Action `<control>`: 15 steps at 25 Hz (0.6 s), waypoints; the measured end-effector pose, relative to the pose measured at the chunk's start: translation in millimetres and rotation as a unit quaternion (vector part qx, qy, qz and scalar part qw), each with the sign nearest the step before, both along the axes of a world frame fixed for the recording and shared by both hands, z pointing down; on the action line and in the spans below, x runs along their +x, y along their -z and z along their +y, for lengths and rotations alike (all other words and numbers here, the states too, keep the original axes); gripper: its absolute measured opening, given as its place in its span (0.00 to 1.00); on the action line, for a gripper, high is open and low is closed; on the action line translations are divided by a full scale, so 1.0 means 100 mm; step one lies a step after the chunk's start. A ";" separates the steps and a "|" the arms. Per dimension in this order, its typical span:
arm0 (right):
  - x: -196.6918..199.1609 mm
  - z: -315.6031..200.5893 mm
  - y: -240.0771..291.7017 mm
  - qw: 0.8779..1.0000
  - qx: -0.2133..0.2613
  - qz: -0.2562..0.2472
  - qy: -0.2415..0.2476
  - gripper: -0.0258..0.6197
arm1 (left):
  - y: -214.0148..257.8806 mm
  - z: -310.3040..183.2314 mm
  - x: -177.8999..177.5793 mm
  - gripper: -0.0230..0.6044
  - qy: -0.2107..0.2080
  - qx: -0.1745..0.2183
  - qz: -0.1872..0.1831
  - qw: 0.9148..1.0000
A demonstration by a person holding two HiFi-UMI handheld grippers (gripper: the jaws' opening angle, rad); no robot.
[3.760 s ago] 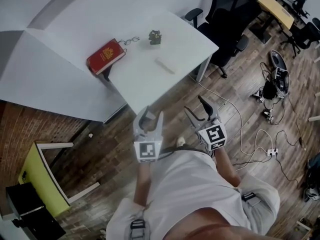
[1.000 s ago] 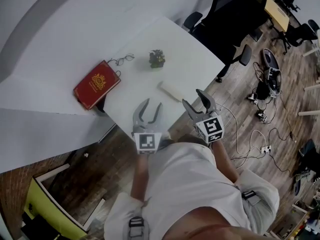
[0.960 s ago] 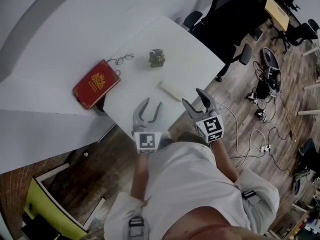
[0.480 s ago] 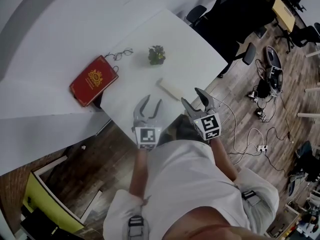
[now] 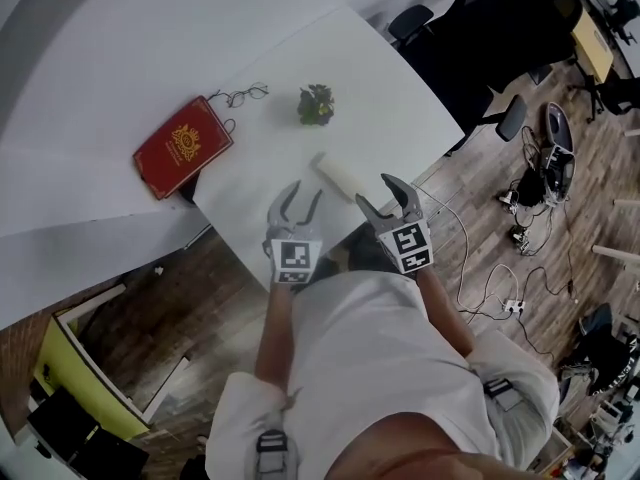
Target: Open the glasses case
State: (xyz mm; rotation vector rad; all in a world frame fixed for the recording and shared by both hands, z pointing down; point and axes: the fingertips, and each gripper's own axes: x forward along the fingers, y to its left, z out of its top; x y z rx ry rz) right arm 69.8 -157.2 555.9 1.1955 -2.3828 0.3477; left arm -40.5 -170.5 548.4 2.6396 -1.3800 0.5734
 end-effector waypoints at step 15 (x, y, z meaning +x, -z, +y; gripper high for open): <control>0.00 -0.16 -0.59 0.997 -0.057 0.017 0.049 0.47 | -0.68 -0.14 0.06 0.33 0.011 -0.070 -0.031 0.997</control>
